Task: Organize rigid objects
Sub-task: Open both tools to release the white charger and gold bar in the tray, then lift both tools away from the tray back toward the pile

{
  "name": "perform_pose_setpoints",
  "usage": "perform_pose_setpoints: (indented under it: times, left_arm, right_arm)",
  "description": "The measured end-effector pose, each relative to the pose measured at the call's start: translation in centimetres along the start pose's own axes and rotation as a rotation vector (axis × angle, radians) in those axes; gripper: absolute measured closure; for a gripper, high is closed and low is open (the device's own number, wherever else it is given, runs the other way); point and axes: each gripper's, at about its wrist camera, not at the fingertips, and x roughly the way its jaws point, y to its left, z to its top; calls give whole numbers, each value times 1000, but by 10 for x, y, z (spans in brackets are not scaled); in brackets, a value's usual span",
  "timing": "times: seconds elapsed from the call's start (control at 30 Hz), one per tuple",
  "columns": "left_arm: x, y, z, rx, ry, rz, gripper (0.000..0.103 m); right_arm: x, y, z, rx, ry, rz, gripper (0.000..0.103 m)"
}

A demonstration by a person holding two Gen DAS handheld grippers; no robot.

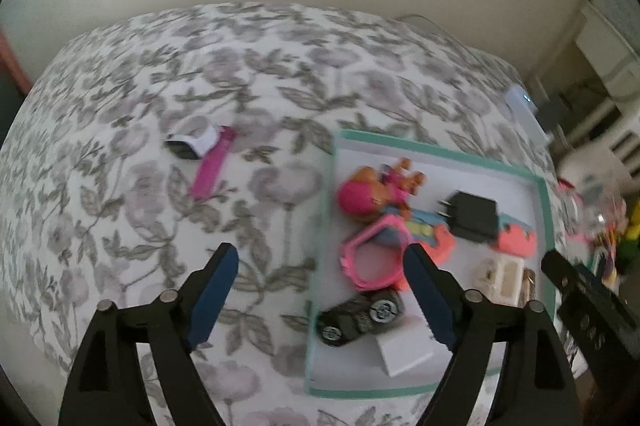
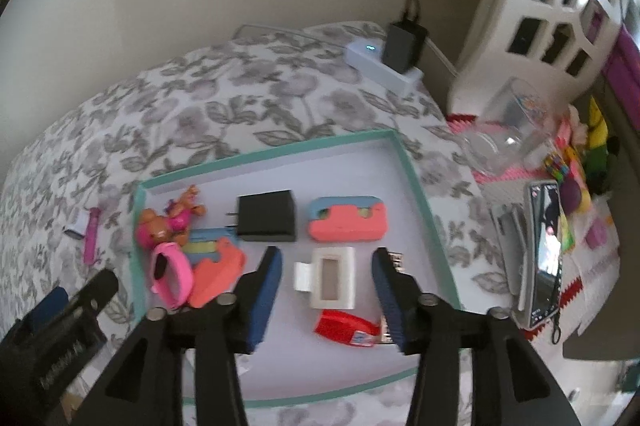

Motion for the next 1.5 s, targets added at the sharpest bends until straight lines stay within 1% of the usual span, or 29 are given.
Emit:
perform_pose_setpoints:
  times: [0.1,0.13,0.17,0.23,0.3,0.37,0.47,0.5,0.53,0.57,0.63,0.7,0.77,0.8,0.93,1.0,1.03,1.07,1.2,1.4,1.5]
  left_arm:
    - [1,18,5,-61,4,30,16]
    - [2,23,6,-78,6,44,16]
    - [2,30,7,-99,11,68,16]
    - [5,41,9,-133,22,94,16]
    - [7,54,11,-177,40,101,16]
    - [8,69,13,-224,55,99,16]
    - [8,90,17,-284,60,102,16]
    - [7,96,17,-303,58,104,16]
    - [6,102,17,-321,56,106,15]
    - [5,110,18,-344,56,109,12]
    - [4,123,19,-380,55,119,5]
    - [3,139,20,-420,50,130,5]
    - [3,154,20,-454,49,137,5]
    - [3,162,20,-474,48,143,5]
    - [1,194,20,-541,32,167,4]
    - [-1,208,19,-567,13,179,4]
    - [-2,213,19,-575,5,182,4]
    - [-3,218,20,-581,-5,184,4]
    - [-1,223,27,-564,-33,164,4]
    - [8,207,43,-478,-43,124,4]
    - [12,202,51,-438,-44,119,4]
  right_arm:
    - [-2,14,-2,-32,-5,24,50]
    - [-3,18,-2,-38,-9,31,48]
    - [-4,22,-3,-45,-14,39,44]
    - [-7,31,-4,-58,-26,59,41]
    - [-9,43,-6,-81,-34,86,41]
    - [-8,55,-9,-108,-30,107,36]
    - [-6,70,-13,-139,-23,124,35]
    - [-5,75,-15,-149,-22,132,35]
    - [-5,79,-16,-157,-21,137,31]
    - [-5,84,-18,-166,-23,141,27]
    - [-5,90,-20,-181,-29,147,24]
    - [-5,96,-22,-197,-32,156,23]
    - [-4,101,-24,-203,-30,169,17]
    - [-3,103,-24,-204,-28,175,16]
    - [0,111,-26,-209,-19,207,15]
    - [1,115,-27,-214,-17,212,9]
    - [2,117,-26,-215,-18,211,2]
    - [2,118,-26,-217,-19,212,0]
    - [5,126,-23,-214,-21,225,0]
    - [11,143,-18,-243,-17,223,0]
    - [14,152,-14,-257,-14,222,0]
